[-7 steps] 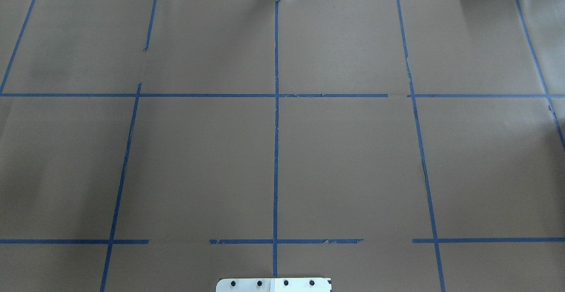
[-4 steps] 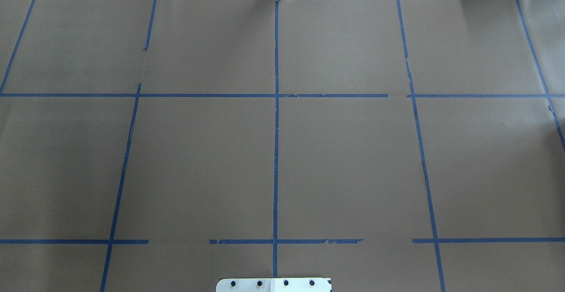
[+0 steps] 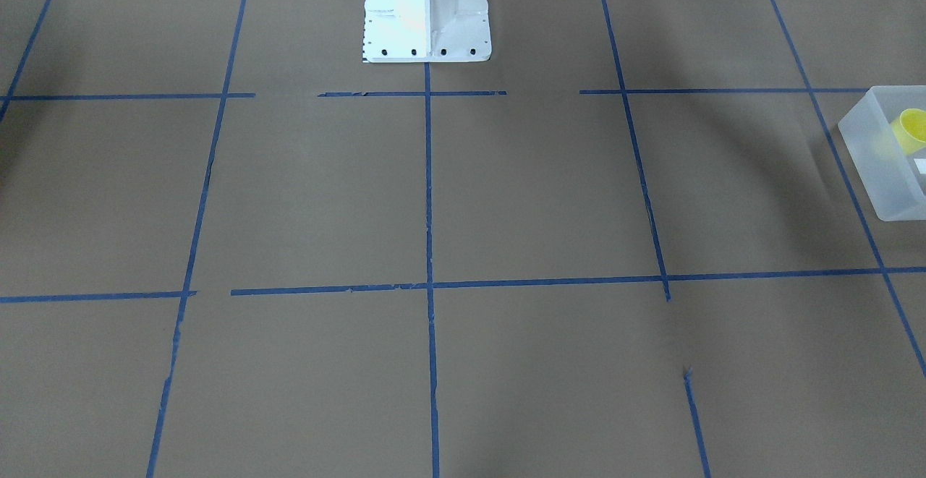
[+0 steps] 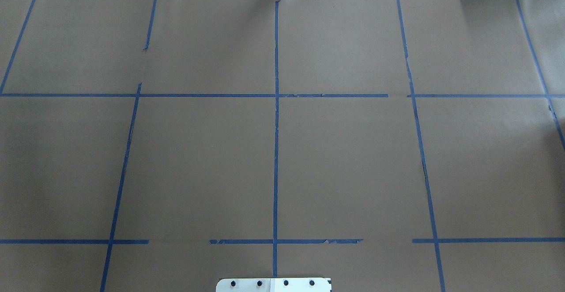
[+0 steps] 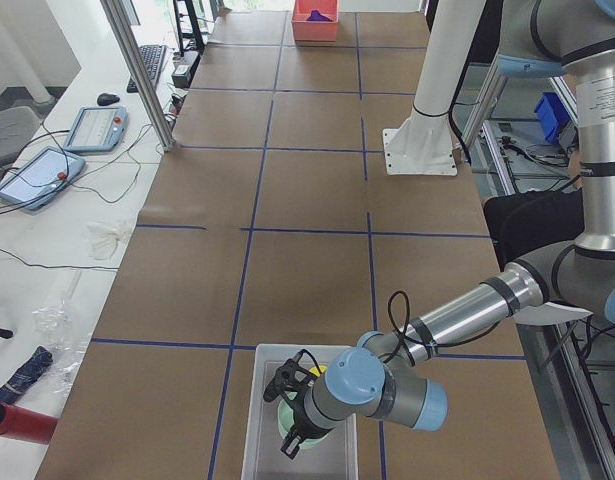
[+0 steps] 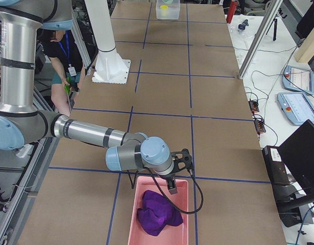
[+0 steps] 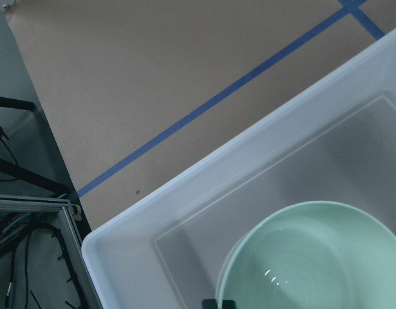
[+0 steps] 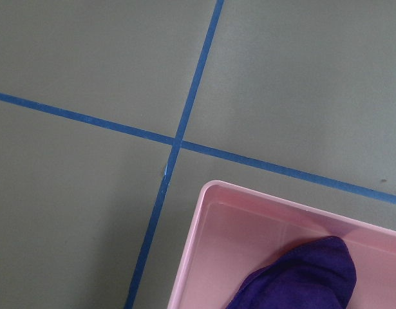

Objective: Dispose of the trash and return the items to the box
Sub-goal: 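Carry the pale green bowl to the clear bin and release it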

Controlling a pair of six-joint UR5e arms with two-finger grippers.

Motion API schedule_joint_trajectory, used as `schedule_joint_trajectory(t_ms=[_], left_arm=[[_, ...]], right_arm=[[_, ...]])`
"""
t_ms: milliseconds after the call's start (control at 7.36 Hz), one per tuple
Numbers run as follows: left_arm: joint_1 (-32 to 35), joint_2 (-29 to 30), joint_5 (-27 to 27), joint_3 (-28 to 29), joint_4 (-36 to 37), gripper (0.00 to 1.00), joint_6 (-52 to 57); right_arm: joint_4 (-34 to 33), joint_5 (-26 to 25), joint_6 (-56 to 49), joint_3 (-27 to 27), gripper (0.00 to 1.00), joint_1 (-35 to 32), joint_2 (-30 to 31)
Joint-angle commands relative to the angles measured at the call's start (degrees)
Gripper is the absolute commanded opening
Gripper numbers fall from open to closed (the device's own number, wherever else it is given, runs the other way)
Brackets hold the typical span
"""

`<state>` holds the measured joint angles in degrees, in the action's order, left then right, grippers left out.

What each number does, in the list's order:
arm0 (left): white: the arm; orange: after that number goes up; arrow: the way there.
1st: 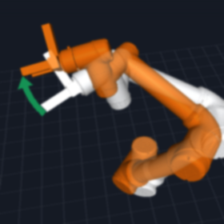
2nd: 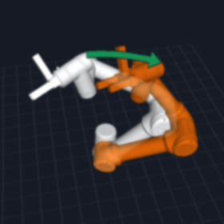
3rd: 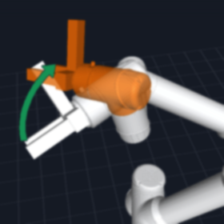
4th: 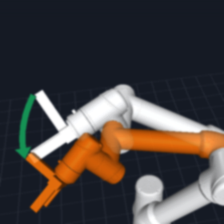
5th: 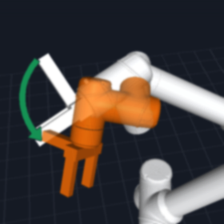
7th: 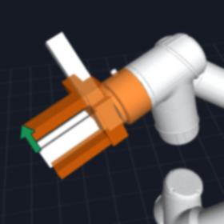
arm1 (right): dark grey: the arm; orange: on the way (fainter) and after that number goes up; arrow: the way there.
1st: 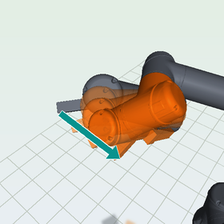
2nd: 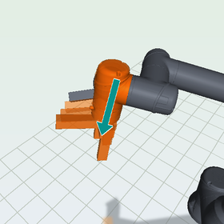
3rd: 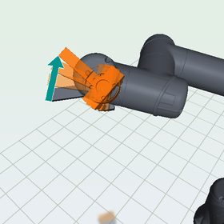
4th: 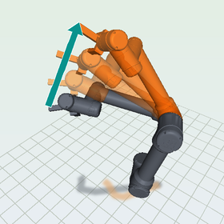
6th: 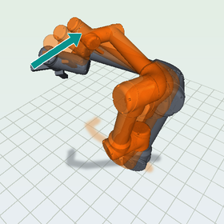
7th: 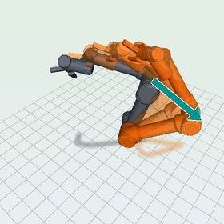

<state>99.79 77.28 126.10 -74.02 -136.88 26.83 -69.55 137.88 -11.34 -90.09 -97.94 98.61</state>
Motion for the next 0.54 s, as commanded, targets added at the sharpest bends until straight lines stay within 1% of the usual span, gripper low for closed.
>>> schedule_joint_trajectory(t_ms=[0, 136, 272, 407], left_arm=[[-0.3, -0.2, 0.0, 0.7, -0.7, 0.14, -0.1], [-0.6, -0.1, 0.0, 0.6, -0.7, 0.29, -0.1], [-0.7, -0.1, 0.1, 0.6, -1.5, 0.64, -0.2], [-0.9, 0.0, 0.1, 0.4, -2.3, 0.87, -0.3]], right_arm=[[0.0, -0.1, 0.0, 0.0, 1.00, 0.3, 0.0], [0.0, -0.1, 0.0, 0.0, 1.00, 0.4, -0.1], [0.0, -0.1, 0.0, -0.1, 1.00, 0.5, -0.1], [0.0, -0.1, 0.0, -0.1, 1.00, 0.6, -0.1]])
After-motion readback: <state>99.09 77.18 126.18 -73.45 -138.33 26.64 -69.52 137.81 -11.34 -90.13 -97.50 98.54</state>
